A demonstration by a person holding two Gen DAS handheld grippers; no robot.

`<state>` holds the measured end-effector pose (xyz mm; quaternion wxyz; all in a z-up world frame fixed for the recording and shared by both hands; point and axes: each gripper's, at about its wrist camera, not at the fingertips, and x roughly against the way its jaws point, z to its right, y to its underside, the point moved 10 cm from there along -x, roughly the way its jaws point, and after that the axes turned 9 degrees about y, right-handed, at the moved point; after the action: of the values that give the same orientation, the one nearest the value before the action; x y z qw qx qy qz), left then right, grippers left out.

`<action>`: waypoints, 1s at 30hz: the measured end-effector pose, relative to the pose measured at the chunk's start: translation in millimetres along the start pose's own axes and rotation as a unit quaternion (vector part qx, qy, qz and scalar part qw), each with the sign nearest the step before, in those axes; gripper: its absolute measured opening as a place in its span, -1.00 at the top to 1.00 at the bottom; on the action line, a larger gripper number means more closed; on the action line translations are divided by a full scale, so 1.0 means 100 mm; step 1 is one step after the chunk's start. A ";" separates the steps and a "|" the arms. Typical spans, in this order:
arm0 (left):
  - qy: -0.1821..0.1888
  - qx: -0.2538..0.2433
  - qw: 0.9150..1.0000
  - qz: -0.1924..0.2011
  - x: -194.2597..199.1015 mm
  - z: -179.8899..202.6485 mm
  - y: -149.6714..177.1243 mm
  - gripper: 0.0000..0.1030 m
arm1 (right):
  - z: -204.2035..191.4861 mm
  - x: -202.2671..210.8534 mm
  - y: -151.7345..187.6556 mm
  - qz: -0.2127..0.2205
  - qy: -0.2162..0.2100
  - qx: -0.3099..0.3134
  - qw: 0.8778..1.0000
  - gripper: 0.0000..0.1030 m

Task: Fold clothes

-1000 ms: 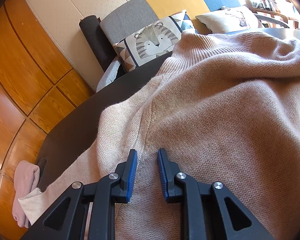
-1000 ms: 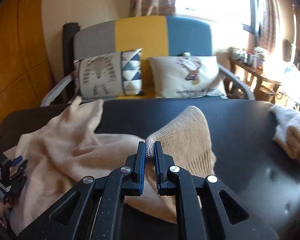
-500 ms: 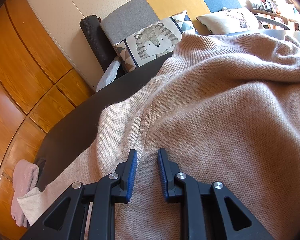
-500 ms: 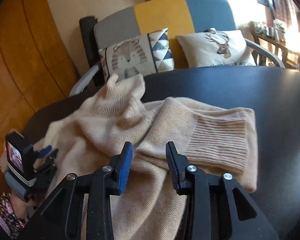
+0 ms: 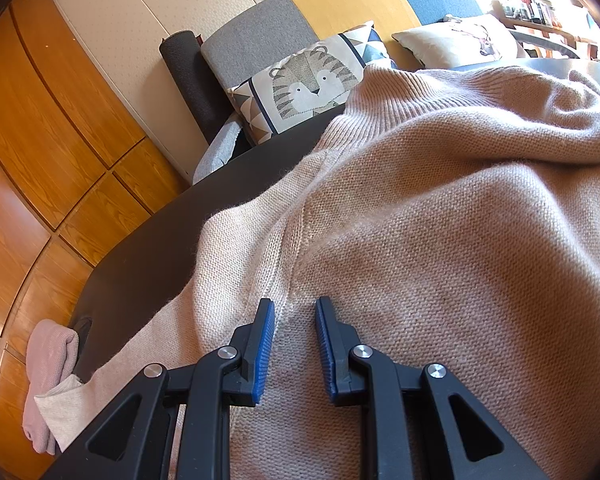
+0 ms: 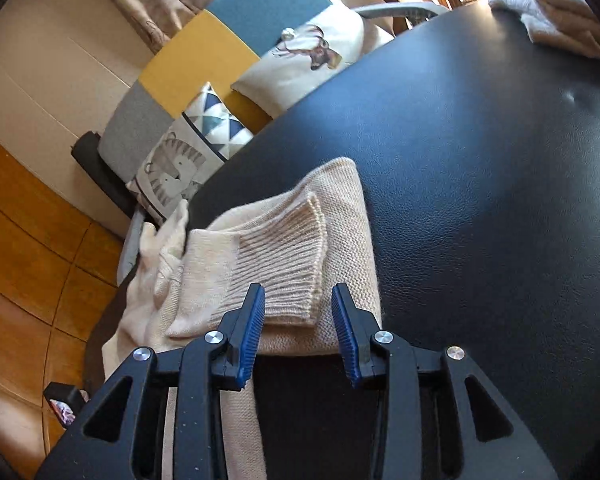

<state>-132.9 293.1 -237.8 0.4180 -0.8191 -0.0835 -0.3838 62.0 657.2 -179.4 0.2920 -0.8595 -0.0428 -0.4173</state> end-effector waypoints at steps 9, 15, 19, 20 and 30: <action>-0.001 0.000 1.000 0.000 0.02 0.01 0.00 0.60 | -0.14 -0.16 -0.03 -0.003 0.007 0.026 1.000 0.82; -0.002 0.001 1.000 0.000 0.02 0.02 0.01 0.60 | -0.13 0.05 -0.23 0.024 0.027 0.062 0.997 0.82; -0.002 0.000 1.000 0.000 0.01 0.01 0.00 0.60 | -0.06 0.23 -0.44 0.043 0.046 0.082 0.995 0.82; -0.002 0.000 1.000 0.000 0.01 0.01 0.00 0.60 | -0.03 0.27 -0.50 0.047 0.053 0.087 0.994 0.82; -0.003 -0.002 1.000 0.000 0.01 0.02 0.00 0.60 | 0.45 0.51 -0.96 0.074 0.131 0.121 0.981 0.82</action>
<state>-131.1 294.0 -237.6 0.4166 -0.8210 -0.0838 -0.3813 95.2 752.4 -118.6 0.4269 -0.7563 0.0090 -0.4957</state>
